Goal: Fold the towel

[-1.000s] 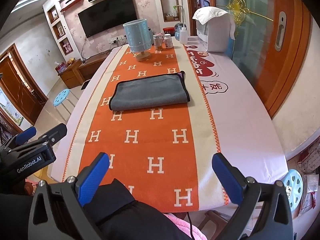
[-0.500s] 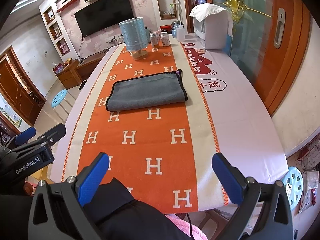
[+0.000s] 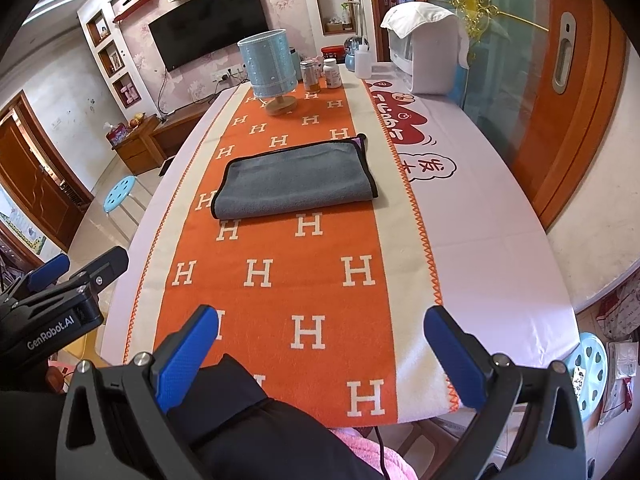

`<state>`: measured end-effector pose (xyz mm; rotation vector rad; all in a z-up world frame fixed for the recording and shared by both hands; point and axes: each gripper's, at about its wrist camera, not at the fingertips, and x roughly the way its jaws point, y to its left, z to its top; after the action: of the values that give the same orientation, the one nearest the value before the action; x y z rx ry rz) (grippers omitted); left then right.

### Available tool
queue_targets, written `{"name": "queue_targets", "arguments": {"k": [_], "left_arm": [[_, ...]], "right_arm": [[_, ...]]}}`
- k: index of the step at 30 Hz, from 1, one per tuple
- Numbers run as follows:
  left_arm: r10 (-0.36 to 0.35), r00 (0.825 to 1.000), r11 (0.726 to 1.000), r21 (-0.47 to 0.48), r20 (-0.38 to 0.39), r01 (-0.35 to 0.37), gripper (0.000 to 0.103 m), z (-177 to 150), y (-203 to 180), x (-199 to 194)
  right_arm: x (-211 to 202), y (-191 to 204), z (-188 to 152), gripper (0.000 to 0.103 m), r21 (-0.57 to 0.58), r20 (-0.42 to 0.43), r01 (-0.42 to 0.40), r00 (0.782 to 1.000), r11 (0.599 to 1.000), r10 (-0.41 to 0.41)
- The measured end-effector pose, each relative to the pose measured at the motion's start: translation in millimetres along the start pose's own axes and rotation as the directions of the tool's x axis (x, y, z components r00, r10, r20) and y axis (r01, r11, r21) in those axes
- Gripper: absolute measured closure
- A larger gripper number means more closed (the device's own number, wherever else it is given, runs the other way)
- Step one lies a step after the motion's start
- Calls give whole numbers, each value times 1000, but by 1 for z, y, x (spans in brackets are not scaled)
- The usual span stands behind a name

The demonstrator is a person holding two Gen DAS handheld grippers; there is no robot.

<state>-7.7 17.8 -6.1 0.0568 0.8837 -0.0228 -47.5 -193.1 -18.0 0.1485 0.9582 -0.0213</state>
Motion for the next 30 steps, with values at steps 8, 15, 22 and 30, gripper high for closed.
{"name": "queue_targets", "arguments": {"k": [8,15,22,30], "left_arm": [[1,1000,1000,-1,0,-1,1,0,-1,-1],[2,1000,1000,-1,1,-2,1,0,-1,0],[1,1000,1000,-1,0,-1,1,0,-1,0],[-4,1000,1000,0,-4,4,1,-2,-1,0]], "right_arm": [[6,1,-5,0,6,-9,3,1000,1000,-3],[8,1,-7,0,4,-14,-1,1000,1000,1],[7,2,-7,0,5,-15,-1,1000,1000,1],[7,1,-8,0,7,-18,-1,1000,1000,1]]}}
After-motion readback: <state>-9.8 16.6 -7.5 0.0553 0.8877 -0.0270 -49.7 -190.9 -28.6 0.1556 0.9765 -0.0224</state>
